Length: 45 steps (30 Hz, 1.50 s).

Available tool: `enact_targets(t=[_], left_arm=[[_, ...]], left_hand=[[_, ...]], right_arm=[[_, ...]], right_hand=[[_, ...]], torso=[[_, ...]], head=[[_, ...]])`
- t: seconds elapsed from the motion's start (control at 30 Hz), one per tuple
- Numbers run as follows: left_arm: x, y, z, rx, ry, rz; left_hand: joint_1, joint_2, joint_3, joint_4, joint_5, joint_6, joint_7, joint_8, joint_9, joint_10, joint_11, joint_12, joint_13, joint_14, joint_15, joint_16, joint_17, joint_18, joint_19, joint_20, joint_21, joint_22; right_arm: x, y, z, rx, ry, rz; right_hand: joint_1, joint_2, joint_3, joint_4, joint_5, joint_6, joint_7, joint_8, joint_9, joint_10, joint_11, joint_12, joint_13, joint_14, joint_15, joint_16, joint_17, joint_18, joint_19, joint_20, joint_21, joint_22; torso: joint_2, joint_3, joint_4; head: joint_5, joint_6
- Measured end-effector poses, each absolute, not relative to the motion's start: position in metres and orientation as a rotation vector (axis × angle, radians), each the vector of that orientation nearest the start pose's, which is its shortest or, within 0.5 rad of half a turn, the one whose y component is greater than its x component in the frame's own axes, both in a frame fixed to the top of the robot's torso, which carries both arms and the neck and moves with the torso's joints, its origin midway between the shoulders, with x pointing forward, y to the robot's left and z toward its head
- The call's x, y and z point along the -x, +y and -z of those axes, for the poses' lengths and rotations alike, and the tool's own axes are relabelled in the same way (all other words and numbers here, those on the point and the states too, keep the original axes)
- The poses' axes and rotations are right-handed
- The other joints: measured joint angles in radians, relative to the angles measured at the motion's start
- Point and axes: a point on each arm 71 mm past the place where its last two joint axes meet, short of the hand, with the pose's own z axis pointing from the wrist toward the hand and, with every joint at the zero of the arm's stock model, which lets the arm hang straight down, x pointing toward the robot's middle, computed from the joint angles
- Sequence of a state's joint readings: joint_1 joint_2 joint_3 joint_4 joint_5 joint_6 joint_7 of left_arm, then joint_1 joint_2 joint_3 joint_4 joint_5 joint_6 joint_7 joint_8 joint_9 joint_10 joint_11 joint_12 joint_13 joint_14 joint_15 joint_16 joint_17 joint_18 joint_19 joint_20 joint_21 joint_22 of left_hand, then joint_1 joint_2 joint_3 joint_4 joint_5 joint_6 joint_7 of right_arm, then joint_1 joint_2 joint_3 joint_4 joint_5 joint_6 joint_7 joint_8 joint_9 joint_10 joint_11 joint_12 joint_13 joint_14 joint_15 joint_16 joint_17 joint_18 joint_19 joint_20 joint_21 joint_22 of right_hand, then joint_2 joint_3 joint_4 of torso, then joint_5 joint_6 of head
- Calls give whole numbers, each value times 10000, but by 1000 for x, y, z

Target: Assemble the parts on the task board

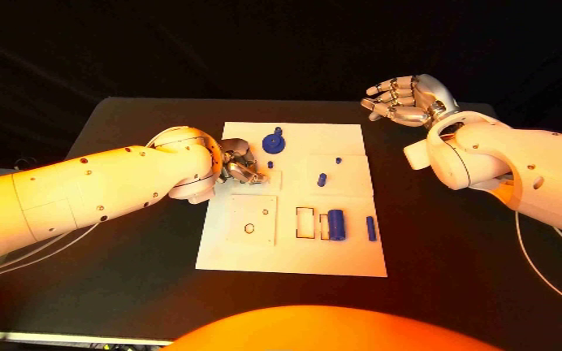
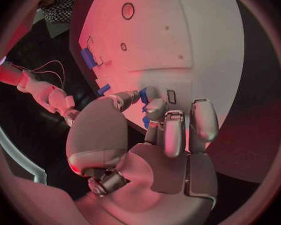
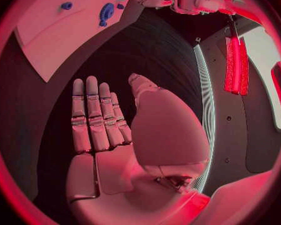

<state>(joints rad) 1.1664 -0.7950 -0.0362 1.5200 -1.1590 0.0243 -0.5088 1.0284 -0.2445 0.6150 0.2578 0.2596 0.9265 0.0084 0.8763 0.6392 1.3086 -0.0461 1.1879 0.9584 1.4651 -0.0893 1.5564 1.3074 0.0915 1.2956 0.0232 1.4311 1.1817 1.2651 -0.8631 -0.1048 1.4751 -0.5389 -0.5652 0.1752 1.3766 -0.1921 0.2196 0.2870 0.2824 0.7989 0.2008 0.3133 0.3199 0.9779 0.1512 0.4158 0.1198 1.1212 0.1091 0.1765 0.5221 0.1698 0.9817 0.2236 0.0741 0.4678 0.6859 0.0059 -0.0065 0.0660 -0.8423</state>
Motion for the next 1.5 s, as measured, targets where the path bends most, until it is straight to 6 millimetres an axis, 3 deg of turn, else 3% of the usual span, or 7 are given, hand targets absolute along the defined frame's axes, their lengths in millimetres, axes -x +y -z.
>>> enact_targets(t=[0.2,0.83,0.9,1.0,1.13,1.5], left_arm=[[-473,197,235,1679,22372,4211],[-471,200,234,1686,22372,4175],[-471,200,234,1686,22366,4184],[-470,200,233,1692,22361,4201],[-469,200,232,1709,22336,4270],[-471,208,211,2046,21884,4546]], left_hand=[[0,0,-431,262,0,0,0,0,-25,0,0,0,16,0,1,0,0,0,0,0,0,-1],[-275,40,-1453,345,-4,34,36,-1,-88,-1,1,38,52,0,1,0,0,0,35,36,0,34],[-361,88,-1704,346,-170,34,37,0,-110,-1,1,38,51,-1,1,0,0,-1,35,36,0,36],[-436,143,-2233,354,-832,33,37,0,-151,37,-37,38,65,0,1,0,0,0,71,0,-40,46],[-423,356,-2710,363,-1290,33,37,0,-177,37,-37,38,65,36,-35,0,0,0,71,0,-40,56],[-285,504,-2986,362,-1401,33,38,-1,-190,36,-36,38,-67,35,-35,0,0,-1,70,0,-40,58]], right_arm=[[-504,-242,170,-6879,14662,-10177],[-503,-243,171,-6902,14671,-10158],[-503,-243,172,-6907,14673,-10153],[-503,-243,172,-6912,14676,-10149],[-503,-243,172,-6918,14682,-10150],[-503,-243,173,-6925,14673,-10147]], right_hand=[[0,0,-28,-29,0,0,0,0,-12,-36,36,-40,-51,-76,4,-76,-34,1,-71,1,-29,-62],[0,0,-111,0,0,0,0,0,-57,-11,68,-40,-264,-342,126,-378,-225,1,-285,108,-67,-349],[0,0,-138,-27,0,0,0,0,-57,-42,100,-40,-285,-355,140,-411,-243,1,-339,124,-67,-383],[0,0,-138,-27,0,0,0,0,-68,-42,100,-40,-301,-360,145,-425,-263,1,-339,125,-67,-405],[0,0,-138,-27,0,0,0,0,-69,-42,100,-40,-315,-426,139,-425,-278,1,-339,125,-67,-426],[0,0,-165,0,0,1,1,0,-81,-8,134,-40,-396,-534,175,-581,-389,0,-482,161,-67,-567]], torso=[[0,0,0],[3,-1,-3],[3,-3,-1],[2,-4,0],[1,-3,0],[-12,-2,11]], head=[[-6,0],[-17,49],[-24,53],[-25,58],[-26,70],[-6,126]])
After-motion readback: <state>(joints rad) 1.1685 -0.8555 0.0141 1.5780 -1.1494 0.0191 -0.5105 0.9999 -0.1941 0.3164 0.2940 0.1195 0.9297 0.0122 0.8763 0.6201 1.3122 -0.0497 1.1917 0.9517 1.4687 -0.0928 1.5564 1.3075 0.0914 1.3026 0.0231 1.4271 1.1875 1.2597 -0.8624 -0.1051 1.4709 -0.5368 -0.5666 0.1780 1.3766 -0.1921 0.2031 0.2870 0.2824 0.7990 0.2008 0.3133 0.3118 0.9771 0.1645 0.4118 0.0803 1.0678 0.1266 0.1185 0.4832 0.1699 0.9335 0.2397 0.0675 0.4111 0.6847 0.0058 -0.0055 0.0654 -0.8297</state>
